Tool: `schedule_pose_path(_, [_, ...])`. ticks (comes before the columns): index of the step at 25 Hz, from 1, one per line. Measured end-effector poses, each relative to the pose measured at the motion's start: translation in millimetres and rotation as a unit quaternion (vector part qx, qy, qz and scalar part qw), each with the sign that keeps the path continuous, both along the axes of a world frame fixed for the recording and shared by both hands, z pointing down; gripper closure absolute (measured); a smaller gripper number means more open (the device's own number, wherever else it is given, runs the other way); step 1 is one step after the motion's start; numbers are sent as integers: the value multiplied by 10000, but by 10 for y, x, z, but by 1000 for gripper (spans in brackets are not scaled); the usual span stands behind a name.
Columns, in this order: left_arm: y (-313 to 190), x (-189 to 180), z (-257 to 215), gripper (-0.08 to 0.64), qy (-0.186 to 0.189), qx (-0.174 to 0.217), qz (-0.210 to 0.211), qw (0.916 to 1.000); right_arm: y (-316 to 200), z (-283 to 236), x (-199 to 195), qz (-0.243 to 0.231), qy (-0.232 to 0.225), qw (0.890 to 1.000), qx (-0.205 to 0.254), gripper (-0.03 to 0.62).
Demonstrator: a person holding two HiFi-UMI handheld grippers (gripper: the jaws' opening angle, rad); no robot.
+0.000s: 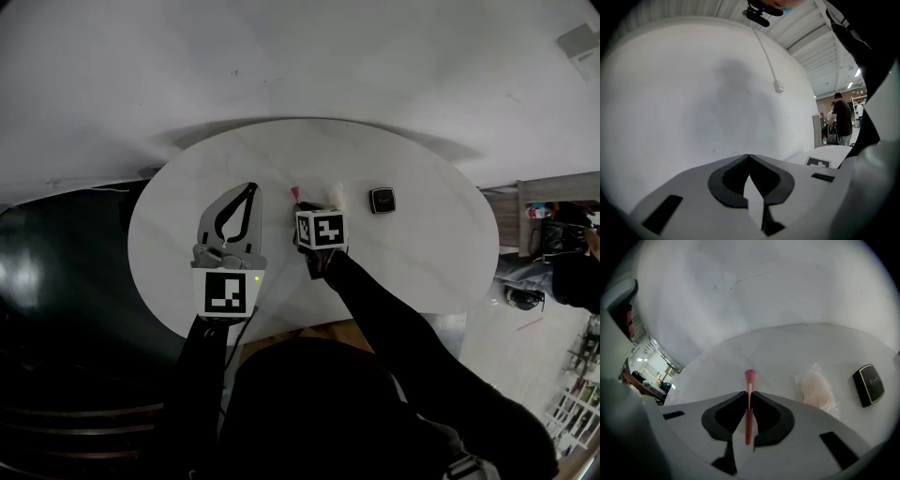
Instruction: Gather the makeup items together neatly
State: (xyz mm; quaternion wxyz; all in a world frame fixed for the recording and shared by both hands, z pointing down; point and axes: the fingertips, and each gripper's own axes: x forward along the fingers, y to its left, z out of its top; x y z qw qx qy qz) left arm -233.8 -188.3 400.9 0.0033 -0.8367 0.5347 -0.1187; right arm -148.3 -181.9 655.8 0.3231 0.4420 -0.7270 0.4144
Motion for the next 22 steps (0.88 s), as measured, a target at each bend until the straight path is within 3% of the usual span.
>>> schedule_pose_path(6, [-5, -17, 14, 545, 24, -12, -56, 10000, -25, 19, 24, 178, -22, 9998, -14, 525])
schedule_pose_path(10, [0, -40, 32, 545, 37, -35, -82, 10000, -51, -6, 23, 207, -43, 9998, 68, 478])
schedule_pose_path(14, [2, -50, 30, 545, 10, -25, -72, 10000, -61, -37, 19, 168, -39, 9997, 166, 471])
schedule_pose_path(22, [-11, -14, -45, 545, 44, 72, -53, 10000, -84, -258, 65, -169, 171, 9970, 735, 471])
